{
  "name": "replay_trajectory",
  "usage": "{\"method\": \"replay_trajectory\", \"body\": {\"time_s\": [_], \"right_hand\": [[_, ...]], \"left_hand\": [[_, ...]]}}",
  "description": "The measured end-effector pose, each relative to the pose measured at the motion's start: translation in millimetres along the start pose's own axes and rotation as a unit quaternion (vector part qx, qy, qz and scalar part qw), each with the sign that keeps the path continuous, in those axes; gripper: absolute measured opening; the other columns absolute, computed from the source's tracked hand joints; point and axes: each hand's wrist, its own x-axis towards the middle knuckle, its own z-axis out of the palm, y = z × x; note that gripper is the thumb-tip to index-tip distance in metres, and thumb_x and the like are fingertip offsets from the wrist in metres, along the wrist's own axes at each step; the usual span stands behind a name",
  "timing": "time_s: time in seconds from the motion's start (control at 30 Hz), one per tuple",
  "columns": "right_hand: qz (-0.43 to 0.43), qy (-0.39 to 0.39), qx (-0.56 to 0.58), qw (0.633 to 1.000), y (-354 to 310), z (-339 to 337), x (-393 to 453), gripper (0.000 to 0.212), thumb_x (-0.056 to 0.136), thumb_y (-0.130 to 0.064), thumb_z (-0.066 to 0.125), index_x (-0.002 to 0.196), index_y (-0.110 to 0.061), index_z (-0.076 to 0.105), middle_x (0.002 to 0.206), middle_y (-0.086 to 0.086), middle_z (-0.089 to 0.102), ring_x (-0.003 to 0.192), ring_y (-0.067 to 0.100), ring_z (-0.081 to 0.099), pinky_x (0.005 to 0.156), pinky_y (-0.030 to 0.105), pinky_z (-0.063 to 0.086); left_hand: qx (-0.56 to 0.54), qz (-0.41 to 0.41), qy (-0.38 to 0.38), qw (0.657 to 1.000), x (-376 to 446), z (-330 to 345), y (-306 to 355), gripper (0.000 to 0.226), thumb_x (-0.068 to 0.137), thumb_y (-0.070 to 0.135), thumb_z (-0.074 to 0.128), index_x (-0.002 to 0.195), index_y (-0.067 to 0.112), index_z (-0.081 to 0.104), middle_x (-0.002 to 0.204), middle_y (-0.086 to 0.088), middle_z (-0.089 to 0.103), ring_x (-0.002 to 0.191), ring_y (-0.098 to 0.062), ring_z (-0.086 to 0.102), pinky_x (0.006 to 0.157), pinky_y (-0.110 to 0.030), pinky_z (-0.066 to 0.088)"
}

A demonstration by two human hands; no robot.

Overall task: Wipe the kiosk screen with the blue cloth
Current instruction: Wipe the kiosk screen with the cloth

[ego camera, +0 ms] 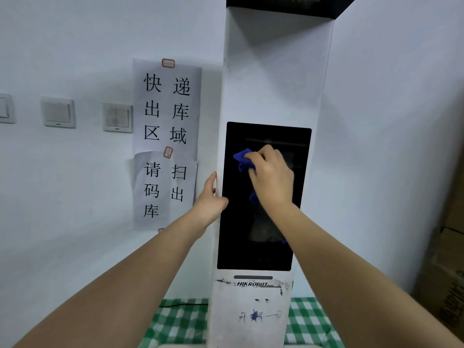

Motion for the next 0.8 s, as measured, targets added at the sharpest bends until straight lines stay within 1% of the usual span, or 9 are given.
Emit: {"method": "replay_trajectory", "body": {"time_s": [0.13,0.23,0.3,0.4,0.47,0.53,0.67,0.73,0.8], "right_hand": [[-0.100,-0.064,-0.005,0.993,-17.7,11.5,-14.2,0.032,0.061,-0.004,0.081,0.090,-0.011,0.070,0.084,0.007,0.059,0.072,0.022,0.056,0.040,0.022,0.031],[-0.185,-0.086,-0.024,0.979,-0.8,6.8,-16.6,0.035,0.059,-0.005,0.083,0.092,-0.013,0.071,0.084,0.005,0.059,0.072,0.022,0.056,0.040,0.021,0.029],[-0.171,-0.074,-0.028,0.982,8.2,2.7,-10.8,0.034,0.061,-0.004,0.082,0.092,-0.013,0.071,0.083,0.006,0.059,0.071,0.023,0.056,0.039,0.022,0.032],[-0.065,-0.040,-0.008,0.997,0.8,3.3,-7.7,0.030,0.064,-0.002,0.078,0.091,-0.012,0.071,0.083,0.006,0.059,0.071,0.022,0.056,0.040,0.021,0.031],[-0.038,-0.027,0.000,0.999,-12.6,7.9,-14.7,0.029,0.064,-0.002,0.078,0.091,-0.010,0.070,0.083,0.006,0.058,0.071,0.022,0.055,0.042,0.020,0.028],[-0.071,-0.048,0.001,0.996,-20.5,12.7,-25.5,0.030,0.063,-0.004,0.079,0.091,-0.010,0.070,0.084,0.007,0.058,0.072,0.021,0.056,0.043,0.020,0.028],[-0.194,-0.102,-0.026,0.975,-6.9,10.3,-36.4,0.034,0.061,-0.005,0.083,0.092,-0.013,0.071,0.084,0.005,0.059,0.073,0.021,0.055,0.043,0.024,0.029],[-0.190,-0.091,-0.030,0.977,3.2,5.3,-30.6,0.036,0.061,-0.004,0.082,0.093,-0.014,0.072,0.083,0.004,0.059,0.073,0.021,0.056,0.044,0.022,0.027],[-0.155,-0.069,-0.023,0.985,4.8,2.4,-20.4,0.035,0.061,-0.002,0.082,0.093,-0.013,0.072,0.083,0.004,0.060,0.072,0.021,0.056,0.043,0.021,0.027]], "left_hand": [[0.002,0.011,0.009,1.000,0.5,-0.6,-1.7,0.081,0.090,-0.006,0.043,0.152,0.034,0.011,0.151,-0.006,0.034,0.114,-0.008,0.047,0.085,-0.021,0.037],[0.002,0.002,0.003,1.000,0.8,-2.6,-2.1,0.081,0.090,-0.005,0.043,0.152,0.035,0.011,0.154,-0.008,0.028,0.135,-0.019,0.036,0.093,-0.026,0.033],[0.000,-0.001,0.002,1.000,0.1,-2.4,-1.6,0.081,0.090,-0.005,0.043,0.152,0.035,0.011,0.154,-0.008,0.028,0.137,-0.020,0.033,0.093,-0.026,0.032],[0.001,-0.010,-0.004,1.000,-2.3,-1.3,-0.6,0.080,0.090,-0.004,0.044,0.152,0.036,0.011,0.150,-0.007,0.033,0.125,-0.019,0.044,0.090,-0.026,0.034],[-0.001,-0.012,-0.006,1.000,-0.4,-2.2,-2.3,0.081,0.090,-0.003,0.045,0.152,0.037,0.011,0.147,-0.007,0.037,0.123,-0.019,0.048,0.089,-0.026,0.038],[0.005,-0.014,-0.002,1.000,0.4,-2.7,-3.2,0.079,0.090,-0.003,0.043,0.152,0.035,0.012,0.140,-0.005,0.043,0.119,-0.015,0.050,0.086,-0.022,0.038],[0.012,-0.020,0.005,1.000,0.7,-2.3,-5.5,0.075,0.093,0.001,0.044,0.152,0.034,0.011,0.149,-0.009,0.038,0.133,-0.022,0.040,0.092,-0.025,0.030],[0.015,-0.031,0.002,0.999,1.7,-2.5,-7.9,0.079,0.091,0.000,0.045,0.152,0.036,0.010,0.149,-0.012,0.037,0.128,-0.025,0.046,0.092,-0.027,0.035],[0.028,-0.040,-0.005,0.999,0.9,-2.2,-8.9,0.081,0.090,-0.001,0.045,0.152,0.037,0.008,0.142,-0.017,0.045,0.110,-0.025,0.054,0.085,-0.026,0.042]]}}
